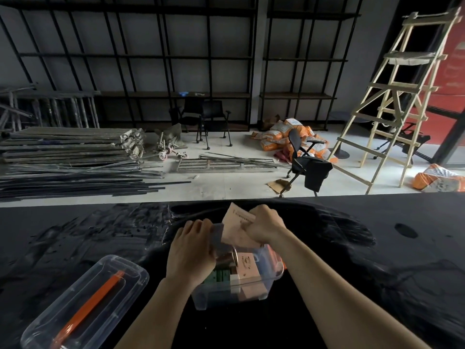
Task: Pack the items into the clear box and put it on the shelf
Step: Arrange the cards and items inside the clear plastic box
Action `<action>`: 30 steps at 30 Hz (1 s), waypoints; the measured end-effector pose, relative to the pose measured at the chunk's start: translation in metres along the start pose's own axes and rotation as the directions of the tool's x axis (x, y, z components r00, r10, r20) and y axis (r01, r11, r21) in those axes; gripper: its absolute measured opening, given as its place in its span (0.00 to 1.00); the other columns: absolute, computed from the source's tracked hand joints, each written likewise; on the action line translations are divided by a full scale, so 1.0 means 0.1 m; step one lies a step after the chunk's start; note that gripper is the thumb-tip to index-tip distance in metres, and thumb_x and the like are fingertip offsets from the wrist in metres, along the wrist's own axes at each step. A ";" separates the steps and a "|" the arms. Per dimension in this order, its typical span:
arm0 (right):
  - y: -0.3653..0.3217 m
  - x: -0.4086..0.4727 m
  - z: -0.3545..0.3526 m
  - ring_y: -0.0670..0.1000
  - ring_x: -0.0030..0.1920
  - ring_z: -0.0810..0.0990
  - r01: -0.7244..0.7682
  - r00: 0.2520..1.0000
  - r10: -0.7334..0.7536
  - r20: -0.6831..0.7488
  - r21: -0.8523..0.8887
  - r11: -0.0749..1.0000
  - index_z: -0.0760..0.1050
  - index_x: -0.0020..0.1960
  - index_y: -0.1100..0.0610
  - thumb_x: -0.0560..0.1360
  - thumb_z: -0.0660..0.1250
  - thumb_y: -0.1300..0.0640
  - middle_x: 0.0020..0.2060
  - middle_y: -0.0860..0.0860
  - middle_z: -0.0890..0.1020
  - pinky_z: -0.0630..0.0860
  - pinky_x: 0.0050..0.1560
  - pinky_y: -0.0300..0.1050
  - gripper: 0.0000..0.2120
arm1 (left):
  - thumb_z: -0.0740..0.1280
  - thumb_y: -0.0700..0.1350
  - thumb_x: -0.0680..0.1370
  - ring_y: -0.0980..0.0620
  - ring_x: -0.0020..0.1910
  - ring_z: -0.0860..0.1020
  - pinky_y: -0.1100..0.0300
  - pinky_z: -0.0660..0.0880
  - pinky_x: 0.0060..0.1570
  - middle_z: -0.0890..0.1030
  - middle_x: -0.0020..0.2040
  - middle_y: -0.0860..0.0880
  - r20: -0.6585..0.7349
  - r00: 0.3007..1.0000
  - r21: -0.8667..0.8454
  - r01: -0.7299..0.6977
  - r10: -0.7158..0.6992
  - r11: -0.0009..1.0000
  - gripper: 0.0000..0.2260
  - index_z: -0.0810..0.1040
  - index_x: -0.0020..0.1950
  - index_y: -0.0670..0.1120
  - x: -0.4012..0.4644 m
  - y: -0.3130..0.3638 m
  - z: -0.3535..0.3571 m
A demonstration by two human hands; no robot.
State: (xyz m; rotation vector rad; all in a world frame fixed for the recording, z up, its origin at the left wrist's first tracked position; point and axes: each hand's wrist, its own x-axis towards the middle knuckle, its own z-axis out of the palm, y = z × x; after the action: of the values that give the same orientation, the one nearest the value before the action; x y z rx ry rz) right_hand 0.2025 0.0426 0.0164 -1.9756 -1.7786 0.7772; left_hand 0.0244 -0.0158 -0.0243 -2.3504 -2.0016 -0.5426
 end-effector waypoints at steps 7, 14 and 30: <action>0.17 0.00 -0.26 0.54 0.43 0.81 -0.064 0.976 0.120 -0.182 0.286 0.956 0.81 0.53 0.56 0.74 0.67 0.55 0.47 0.53 0.83 0.77 0.35 0.41 0.10 | 0.71 0.45 0.78 0.51 0.57 0.77 0.53 0.76 0.58 0.80 0.57 0.51 0.461 0.843 -0.022 -0.302 0.278 0.953 0.11 0.80 0.60 0.52 0.32 0.46 0.19; 0.25 0.02 -0.12 0.53 0.42 0.82 -0.017 0.977 0.079 -0.197 0.297 0.955 0.81 0.50 0.53 0.73 0.65 0.57 0.45 0.51 0.83 0.77 0.35 0.42 0.08 | 0.69 0.43 0.76 0.40 0.64 0.74 0.47 0.72 0.63 0.76 0.67 0.45 0.668 0.573 0.064 -0.680 0.475 0.730 0.20 0.78 0.67 0.55 0.61 0.55 0.64; 0.35 0.16 -0.01 0.54 0.47 0.81 -0.047 0.982 0.089 -0.165 0.243 0.969 0.78 0.56 0.53 0.75 0.66 0.56 0.49 0.51 0.82 0.82 0.45 0.49 0.10 | 0.73 0.49 0.75 0.39 0.65 0.75 0.44 0.70 0.65 0.77 0.68 0.42 0.788 0.391 0.183 -0.887 0.476 0.425 0.29 0.68 0.74 0.47 0.68 0.65 0.85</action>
State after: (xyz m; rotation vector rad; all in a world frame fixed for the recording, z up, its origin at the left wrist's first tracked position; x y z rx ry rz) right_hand 0.2313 0.0538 -0.0059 -1.8905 -1.4516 0.7737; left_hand 0.1170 0.0562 -0.0721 -2.7217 -0.6516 0.9305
